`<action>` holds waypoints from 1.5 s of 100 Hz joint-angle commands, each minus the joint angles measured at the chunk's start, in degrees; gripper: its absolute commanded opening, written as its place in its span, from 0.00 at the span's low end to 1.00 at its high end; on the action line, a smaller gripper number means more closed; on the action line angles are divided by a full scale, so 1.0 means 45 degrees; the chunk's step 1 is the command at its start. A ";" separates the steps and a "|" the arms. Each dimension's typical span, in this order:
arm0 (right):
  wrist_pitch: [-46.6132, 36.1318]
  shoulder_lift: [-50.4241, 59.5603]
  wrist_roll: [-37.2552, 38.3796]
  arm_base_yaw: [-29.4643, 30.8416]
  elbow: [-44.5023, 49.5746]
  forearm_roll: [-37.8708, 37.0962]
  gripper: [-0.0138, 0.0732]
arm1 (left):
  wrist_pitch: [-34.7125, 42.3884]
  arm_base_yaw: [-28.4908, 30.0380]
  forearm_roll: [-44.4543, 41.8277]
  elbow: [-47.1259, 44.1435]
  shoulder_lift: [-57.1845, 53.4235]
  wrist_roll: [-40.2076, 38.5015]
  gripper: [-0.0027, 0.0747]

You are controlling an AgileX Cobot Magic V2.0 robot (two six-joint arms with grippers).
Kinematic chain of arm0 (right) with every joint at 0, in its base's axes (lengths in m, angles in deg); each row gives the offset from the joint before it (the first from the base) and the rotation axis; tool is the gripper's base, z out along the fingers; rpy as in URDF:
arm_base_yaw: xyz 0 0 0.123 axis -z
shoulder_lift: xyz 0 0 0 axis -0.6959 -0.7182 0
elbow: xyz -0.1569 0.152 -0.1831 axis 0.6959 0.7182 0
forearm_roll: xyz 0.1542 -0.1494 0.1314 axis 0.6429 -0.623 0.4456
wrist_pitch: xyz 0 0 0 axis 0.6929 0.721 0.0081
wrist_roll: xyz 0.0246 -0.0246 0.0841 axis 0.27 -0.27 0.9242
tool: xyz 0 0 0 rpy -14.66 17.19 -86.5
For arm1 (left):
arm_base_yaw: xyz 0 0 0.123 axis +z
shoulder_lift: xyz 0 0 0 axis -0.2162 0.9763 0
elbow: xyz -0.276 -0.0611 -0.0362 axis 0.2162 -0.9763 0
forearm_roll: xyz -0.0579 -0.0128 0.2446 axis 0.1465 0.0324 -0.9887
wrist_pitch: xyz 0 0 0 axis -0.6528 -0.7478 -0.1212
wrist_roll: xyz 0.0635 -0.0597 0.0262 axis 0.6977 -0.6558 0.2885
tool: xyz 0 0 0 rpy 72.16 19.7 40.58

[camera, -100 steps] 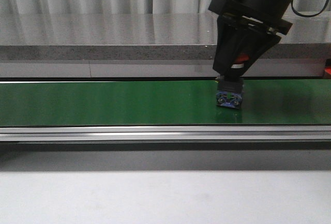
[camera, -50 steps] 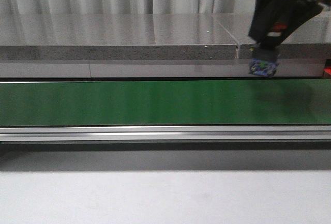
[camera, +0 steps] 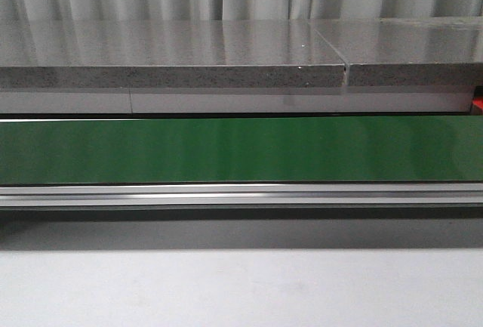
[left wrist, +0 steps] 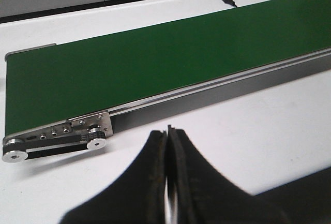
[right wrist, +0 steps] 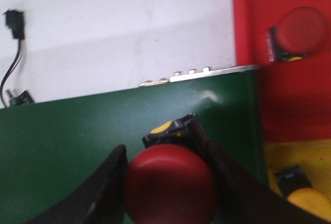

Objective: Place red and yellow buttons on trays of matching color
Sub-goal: 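Carry the red button with the right gripper into the red tray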

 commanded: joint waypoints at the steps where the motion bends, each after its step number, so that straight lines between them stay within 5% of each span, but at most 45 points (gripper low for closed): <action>1: -0.0808 0.0603 0.0764 0.0590 -0.0406 -0.0252 0.32 | 0.0926 -0.0113 0.0158 0.0277 0.0132 -0.0063 0.01; 33: -0.1640 -0.0474 0.2472 0.1254 -0.0406 -0.1523 0.32 | 0.0926 -0.0113 0.0158 0.0277 0.0132 -0.0063 0.01; 107: -0.2984 -0.3322 0.2872 0.1254 -0.0406 -0.1506 0.33 | 0.0926 -0.0113 0.0158 0.0277 0.0132 -0.0063 0.01; 116: -0.2912 -0.3428 0.2872 0.1254 -0.0406 -0.1494 0.41 | 0.0926 -0.0113 0.0158 0.0277 0.0132 -0.0063 0.01; 132: -0.2949 -0.3428 0.2872 0.1254 -0.0406 -0.1494 0.77 | 0.0926 -0.0113 0.0158 0.0277 0.0132 -0.0063 0.01; 150: -0.2962 -0.2964 0.2872 0.1254 -0.0394 -0.1554 0.76 | 0.0926 -0.0113 0.0158 0.0277 0.0132 -0.0063 0.01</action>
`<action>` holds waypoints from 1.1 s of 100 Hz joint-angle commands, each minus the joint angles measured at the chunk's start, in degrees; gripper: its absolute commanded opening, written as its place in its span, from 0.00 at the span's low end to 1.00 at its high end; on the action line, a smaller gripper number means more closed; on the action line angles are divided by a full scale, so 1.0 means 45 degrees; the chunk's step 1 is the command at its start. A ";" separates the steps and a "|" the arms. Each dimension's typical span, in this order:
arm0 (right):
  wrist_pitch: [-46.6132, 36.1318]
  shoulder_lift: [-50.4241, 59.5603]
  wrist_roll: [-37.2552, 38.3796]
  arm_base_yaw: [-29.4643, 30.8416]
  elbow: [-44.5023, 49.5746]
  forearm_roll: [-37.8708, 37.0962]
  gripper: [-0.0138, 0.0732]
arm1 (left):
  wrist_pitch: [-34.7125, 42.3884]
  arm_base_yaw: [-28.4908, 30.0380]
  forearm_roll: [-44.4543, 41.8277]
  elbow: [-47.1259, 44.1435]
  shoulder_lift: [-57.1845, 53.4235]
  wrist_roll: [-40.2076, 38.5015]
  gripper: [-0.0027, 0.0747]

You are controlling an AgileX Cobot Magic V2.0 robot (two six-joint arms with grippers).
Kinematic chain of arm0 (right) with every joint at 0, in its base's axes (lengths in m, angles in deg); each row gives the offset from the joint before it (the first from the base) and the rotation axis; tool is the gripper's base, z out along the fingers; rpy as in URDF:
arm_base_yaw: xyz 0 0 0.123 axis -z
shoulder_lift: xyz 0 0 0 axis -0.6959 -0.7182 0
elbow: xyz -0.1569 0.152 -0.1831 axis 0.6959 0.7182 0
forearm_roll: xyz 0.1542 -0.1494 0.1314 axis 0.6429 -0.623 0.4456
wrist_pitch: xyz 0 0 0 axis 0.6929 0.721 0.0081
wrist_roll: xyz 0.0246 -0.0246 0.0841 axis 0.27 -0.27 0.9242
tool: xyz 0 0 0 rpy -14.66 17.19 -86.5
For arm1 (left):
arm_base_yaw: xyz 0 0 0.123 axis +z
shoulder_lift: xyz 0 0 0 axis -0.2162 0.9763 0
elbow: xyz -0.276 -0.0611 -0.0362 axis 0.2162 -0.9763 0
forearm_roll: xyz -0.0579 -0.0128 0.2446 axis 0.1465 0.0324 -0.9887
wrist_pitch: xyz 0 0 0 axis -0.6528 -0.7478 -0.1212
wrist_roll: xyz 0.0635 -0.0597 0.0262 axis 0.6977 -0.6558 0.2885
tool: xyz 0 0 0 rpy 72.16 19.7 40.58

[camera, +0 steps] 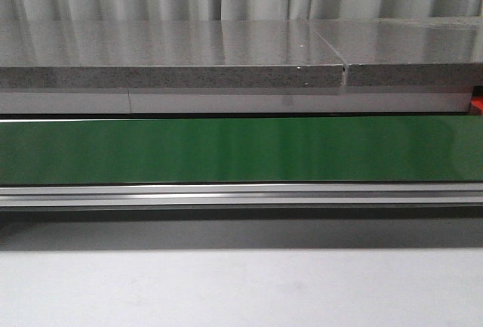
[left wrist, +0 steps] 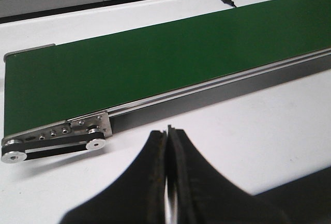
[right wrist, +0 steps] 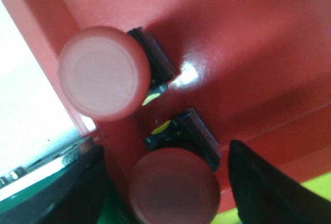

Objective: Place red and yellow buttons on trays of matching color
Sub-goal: 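Carry the red button with the right gripper into the red tray, then open the right gripper and lift it back over the belt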

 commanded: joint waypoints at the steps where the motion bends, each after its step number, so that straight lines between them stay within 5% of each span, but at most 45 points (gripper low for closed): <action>1: -0.0282 0.1193 -0.0018 0.0069 -0.0393 0.0109 0.76 | 0.0926 -0.0113 0.0158 0.0277 0.0132 -0.0063 0.01; 22: -0.0251 0.2830 -0.0247 -0.0038 -0.0106 -0.0051 0.74 | 0.0926 -0.0113 0.0158 0.0277 0.0132 -0.0063 0.01; 52: -0.1026 0.5299 -0.0614 -0.0774 0.1313 -0.0051 0.03 | 0.0926 -0.0113 0.0158 0.0277 0.0132 -0.0063 0.01; 110: -0.0735 0.9598 -0.1842 -0.5774 0.2057 -0.0050 0.04 | 0.0926 -0.0113 0.0158 0.0277 0.0132 -0.0063 0.01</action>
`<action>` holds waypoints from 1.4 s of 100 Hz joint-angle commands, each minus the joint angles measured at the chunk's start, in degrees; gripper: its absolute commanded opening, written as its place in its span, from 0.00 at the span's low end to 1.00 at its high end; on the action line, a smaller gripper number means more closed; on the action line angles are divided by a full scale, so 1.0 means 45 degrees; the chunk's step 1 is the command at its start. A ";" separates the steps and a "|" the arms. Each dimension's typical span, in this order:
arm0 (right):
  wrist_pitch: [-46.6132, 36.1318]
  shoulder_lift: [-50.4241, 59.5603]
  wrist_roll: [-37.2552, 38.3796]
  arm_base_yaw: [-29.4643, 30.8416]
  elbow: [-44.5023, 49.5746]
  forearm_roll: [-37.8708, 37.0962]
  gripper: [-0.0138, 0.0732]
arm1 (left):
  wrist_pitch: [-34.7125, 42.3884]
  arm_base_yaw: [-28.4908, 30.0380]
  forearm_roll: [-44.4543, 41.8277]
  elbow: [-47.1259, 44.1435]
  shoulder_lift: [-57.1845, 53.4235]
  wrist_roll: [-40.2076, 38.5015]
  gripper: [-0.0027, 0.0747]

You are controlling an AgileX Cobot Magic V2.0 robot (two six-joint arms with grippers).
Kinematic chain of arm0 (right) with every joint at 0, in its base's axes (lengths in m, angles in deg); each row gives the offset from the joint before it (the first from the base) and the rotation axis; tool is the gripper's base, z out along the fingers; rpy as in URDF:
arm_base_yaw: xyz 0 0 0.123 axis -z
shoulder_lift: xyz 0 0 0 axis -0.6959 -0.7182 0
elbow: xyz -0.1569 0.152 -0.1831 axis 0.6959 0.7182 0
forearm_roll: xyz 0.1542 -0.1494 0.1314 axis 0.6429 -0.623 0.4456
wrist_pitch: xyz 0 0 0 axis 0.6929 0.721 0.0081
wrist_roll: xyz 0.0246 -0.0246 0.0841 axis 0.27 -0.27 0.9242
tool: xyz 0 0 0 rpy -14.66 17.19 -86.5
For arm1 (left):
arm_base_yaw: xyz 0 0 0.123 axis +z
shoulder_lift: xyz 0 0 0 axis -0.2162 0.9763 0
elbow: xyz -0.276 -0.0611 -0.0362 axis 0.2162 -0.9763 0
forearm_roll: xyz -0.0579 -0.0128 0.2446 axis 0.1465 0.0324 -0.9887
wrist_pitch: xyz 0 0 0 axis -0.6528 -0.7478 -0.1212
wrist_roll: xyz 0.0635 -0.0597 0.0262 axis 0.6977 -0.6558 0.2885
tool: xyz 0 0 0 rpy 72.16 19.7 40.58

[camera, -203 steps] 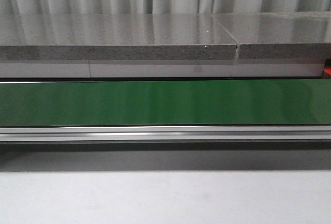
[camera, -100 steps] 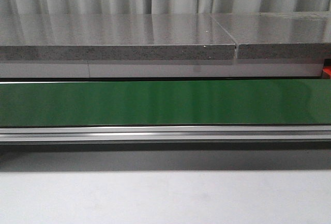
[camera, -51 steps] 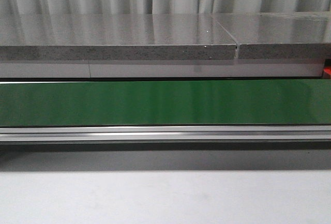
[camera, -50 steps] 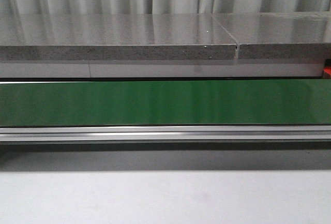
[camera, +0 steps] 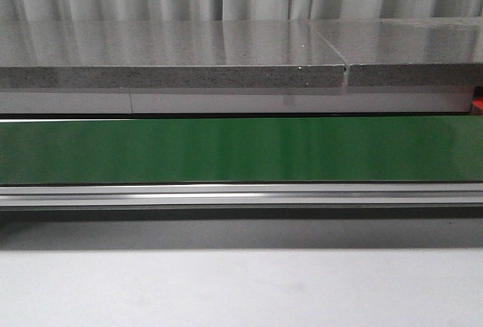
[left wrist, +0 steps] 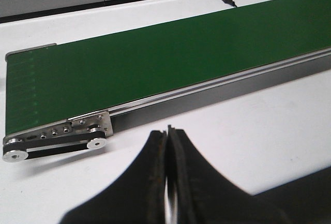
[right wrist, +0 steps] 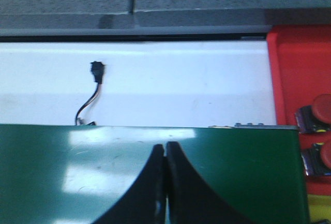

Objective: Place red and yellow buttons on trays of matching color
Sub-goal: 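Open the right gripper and lift it back over the belt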

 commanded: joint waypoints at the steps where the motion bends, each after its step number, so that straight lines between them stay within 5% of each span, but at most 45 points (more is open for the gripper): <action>1: -0.0371 0.1055 -0.0433 -0.0682 -0.0083 0.0084 0.04 | 0.0926 -0.0113 0.0158 0.0277 0.0132 -0.0063 0.01; 35: -0.0830 0.4483 -0.1104 -0.2525 0.3218 0.0084 0.04 | 0.1193 -0.0113 0.0158 0.0277 0.0132 -0.0063 0.01; 73: -0.1049 0.9500 -0.1104 -0.2721 0.7143 0.0084 0.04 | 0.1431 -0.0113 0.0158 0.0277 0.0132 -0.0063 0.01; 96: -0.1144 1.1466 -0.1104 -0.2721 0.7929 0.0084 0.04 | 0.1605 -0.0088 -0.0868 0.0277 0.0542 -0.0169 0.01; 111: -0.1015 1.1589 -0.1104 -0.2721 0.7930 0.0084 0.04 | 0.1682 -0.0088 -0.2412 0.0618 0.1863 -0.2522 0.01; 140: -0.1000 1.1589 -0.1104 -0.2721 0.7930 0.0084 0.04 | 0.2040 -0.0088 -0.2608 0.1696 0.4913 -0.3792 0.02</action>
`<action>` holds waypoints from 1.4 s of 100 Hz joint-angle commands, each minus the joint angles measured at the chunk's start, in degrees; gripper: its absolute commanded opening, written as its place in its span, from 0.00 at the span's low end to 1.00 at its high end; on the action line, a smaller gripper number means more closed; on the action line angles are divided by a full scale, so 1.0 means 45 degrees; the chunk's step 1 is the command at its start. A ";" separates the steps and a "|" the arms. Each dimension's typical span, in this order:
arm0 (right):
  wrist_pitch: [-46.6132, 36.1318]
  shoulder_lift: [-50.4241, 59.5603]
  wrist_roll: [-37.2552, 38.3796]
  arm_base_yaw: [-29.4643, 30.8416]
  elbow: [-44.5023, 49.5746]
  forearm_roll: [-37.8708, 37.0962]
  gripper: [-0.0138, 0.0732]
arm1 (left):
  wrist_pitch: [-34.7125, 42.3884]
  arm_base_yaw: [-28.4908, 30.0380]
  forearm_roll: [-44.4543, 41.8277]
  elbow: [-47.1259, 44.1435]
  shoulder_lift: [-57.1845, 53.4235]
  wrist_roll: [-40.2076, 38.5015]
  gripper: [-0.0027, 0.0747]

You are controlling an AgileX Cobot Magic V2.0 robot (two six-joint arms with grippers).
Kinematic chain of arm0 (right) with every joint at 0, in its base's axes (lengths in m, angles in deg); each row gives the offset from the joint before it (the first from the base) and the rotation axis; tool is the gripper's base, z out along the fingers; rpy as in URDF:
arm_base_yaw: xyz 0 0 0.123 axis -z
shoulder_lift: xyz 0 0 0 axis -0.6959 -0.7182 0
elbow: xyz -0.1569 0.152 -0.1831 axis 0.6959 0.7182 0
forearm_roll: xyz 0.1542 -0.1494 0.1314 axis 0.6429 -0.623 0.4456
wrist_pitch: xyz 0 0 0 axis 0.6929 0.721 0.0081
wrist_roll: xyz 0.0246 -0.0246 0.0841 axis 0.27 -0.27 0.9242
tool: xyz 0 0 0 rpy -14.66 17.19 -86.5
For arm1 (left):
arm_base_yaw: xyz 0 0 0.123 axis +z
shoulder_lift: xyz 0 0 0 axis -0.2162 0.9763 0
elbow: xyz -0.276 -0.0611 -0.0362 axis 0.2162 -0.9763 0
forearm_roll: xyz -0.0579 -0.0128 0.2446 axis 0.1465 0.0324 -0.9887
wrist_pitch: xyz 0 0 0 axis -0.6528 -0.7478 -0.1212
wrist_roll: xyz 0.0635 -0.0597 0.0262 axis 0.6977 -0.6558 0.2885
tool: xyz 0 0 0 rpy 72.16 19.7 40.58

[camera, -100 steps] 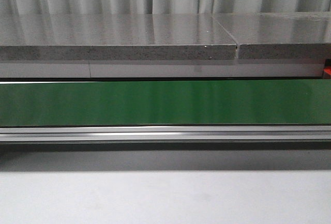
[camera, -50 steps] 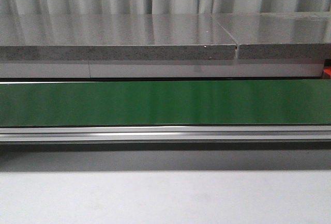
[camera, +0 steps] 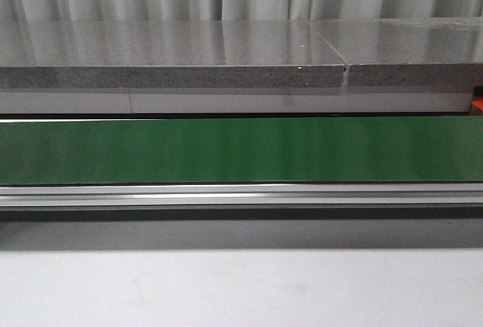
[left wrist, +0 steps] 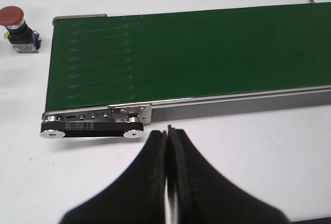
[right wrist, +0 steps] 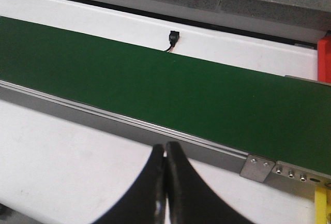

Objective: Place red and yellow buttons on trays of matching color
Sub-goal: 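Open the right gripper and lift it back over the belt, then grasp a red button from the cluster with the left gripper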

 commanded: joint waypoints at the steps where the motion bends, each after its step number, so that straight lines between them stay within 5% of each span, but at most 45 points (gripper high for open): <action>1: -0.0848 -0.0064 -0.0116 -0.0021 -0.0289 0.0084 0.04 | 0.1057 -0.0088 -0.0181 0.0779 0.1016 -0.0497 0.02; 13: -0.0848 -0.0064 -0.0116 -0.0021 -0.0289 0.0084 0.04 | 0.1590 -0.0088 -0.0332 0.1075 0.1929 -0.0497 0.14; 35: -0.0848 -0.0064 -0.0116 -0.0021 -0.0289 0.0084 0.04 | 0.1963 0.0684 -0.0294 0.1650 0.3520 -0.0867 0.57; 44: -0.0848 -0.0064 -0.0116 -0.0021 -0.0289 0.0084 0.04 | 0.1964 0.1504 -0.0267 0.1899 0.4209 -0.0864 0.66; 94: -0.0848 -0.0064 -0.0116 -0.0021 -0.0289 0.0084 0.04 | 0.0492 0.8498 0.3429 0.3996 0.9713 0.0882 0.66; 140: -0.0848 -0.0064 -0.0116 -0.0021 -0.0289 0.0084 0.04 | -0.0334 1.0545 0.2897 0.6113 1.4032 0.0853 0.66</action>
